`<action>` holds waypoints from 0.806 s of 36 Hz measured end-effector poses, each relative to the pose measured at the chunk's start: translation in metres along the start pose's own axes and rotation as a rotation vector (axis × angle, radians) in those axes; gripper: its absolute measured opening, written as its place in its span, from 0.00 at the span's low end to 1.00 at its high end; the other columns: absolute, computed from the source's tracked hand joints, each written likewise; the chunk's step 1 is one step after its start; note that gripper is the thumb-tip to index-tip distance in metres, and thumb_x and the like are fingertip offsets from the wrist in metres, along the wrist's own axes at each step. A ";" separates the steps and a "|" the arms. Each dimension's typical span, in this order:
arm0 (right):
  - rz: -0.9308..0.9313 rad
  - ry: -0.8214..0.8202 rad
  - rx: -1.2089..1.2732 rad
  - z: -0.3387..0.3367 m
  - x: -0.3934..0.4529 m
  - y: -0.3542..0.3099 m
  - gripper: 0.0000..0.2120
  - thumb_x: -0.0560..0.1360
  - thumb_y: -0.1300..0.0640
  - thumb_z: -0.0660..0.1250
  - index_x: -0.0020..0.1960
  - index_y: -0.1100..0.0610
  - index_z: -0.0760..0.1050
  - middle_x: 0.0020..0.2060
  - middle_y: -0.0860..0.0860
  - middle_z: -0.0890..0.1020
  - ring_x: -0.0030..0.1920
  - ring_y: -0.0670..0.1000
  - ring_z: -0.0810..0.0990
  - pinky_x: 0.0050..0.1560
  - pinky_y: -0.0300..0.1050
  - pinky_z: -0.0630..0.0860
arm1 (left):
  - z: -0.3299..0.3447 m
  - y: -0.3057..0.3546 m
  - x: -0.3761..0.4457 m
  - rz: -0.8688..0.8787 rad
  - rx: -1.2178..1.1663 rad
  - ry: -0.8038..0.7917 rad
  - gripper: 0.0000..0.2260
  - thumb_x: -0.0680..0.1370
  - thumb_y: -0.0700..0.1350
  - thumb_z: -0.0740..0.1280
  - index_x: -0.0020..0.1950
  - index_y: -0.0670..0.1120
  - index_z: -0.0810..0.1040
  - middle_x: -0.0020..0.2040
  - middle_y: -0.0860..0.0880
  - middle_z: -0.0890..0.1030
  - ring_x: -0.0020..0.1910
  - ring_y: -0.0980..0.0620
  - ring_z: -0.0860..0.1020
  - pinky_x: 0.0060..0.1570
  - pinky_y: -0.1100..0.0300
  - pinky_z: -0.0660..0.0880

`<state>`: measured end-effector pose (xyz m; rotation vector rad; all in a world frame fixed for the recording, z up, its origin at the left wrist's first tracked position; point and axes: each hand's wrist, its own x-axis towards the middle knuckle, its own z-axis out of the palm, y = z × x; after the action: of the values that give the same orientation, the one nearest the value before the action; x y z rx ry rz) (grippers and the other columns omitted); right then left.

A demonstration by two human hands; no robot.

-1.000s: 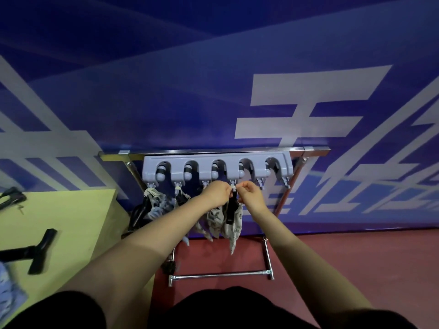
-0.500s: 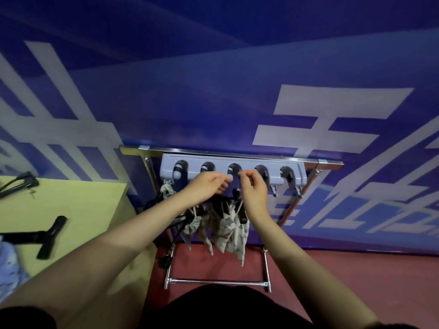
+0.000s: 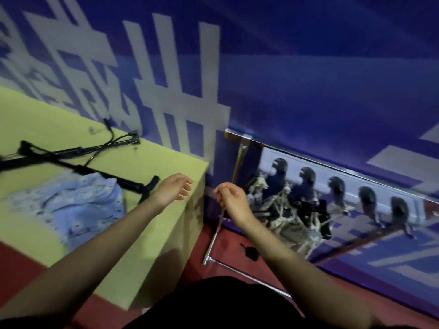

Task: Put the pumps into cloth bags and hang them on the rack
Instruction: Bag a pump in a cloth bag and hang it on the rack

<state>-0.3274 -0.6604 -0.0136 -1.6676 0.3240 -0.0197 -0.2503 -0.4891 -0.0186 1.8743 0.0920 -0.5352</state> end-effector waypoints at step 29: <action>0.676 -0.142 -0.071 0.365 0.085 0.024 0.22 0.80 0.49 0.63 0.31 0.56 0.64 0.20 0.51 0.65 0.23 0.50 0.63 0.24 0.39 0.60 | -0.300 -0.196 0.056 -0.038 0.660 0.062 0.12 0.81 0.49 0.62 0.38 0.47 0.73 0.38 0.46 0.76 0.45 0.42 0.77 0.43 0.55 0.70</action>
<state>-0.1766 -0.3272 -0.0990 -1.5461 0.7696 0.6167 -0.1671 -0.1546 -0.1321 2.5362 -0.0126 -0.5775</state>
